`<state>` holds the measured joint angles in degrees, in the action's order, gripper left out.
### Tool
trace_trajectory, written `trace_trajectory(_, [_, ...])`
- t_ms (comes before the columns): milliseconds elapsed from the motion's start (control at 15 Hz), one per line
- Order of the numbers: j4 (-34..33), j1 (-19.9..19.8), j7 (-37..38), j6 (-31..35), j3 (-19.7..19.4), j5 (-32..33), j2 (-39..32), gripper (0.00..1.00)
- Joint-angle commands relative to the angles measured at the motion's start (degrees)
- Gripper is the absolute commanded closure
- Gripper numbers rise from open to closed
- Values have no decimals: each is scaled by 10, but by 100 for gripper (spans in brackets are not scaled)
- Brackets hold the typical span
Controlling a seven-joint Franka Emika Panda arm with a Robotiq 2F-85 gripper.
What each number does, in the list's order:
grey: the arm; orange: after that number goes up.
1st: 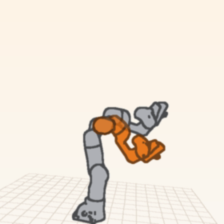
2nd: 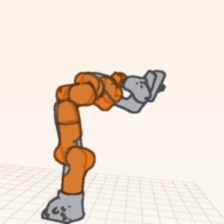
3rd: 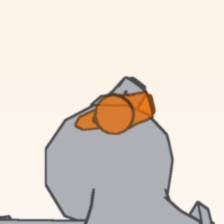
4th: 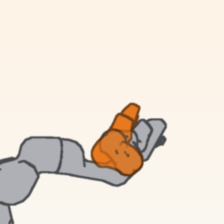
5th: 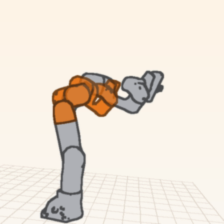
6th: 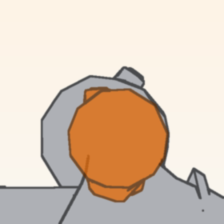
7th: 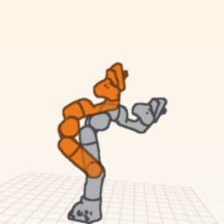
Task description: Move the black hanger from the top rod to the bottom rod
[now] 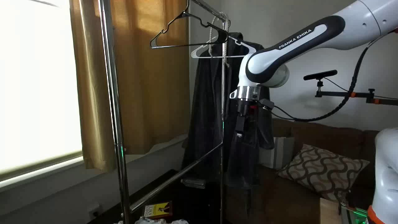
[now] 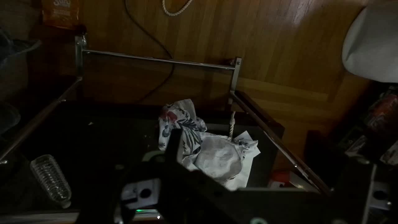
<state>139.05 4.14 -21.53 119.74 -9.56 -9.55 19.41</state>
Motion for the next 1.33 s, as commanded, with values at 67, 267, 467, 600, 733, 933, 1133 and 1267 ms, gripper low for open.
trace_trajectory(67, [-1, -12, -3, -2, 11, -4, -1, 0])
trace_trajectory(267, [-2, -25, 20, 30, 22, 10, 65, 0])
trace_trajectory(467, [-19, -46, 42, 37, 20, 24, 132, 0])
trace_trajectory(600, [-35, -66, 54, 34, 20, 48, 180, 0])
trace_trajectory(733, [-55, -73, 61, 39, 14, 49, 225, 0])
trace_trajectory(933, [-85, -72, 86, 74, 16, 37, 264, 0])
trace_trajectory(1133, [-96, -40, 90, 162, 15, 12, 278, 0])
trace_trajectory(1267, [-105, 0, 71, 187, 8, -8, 276, 0])
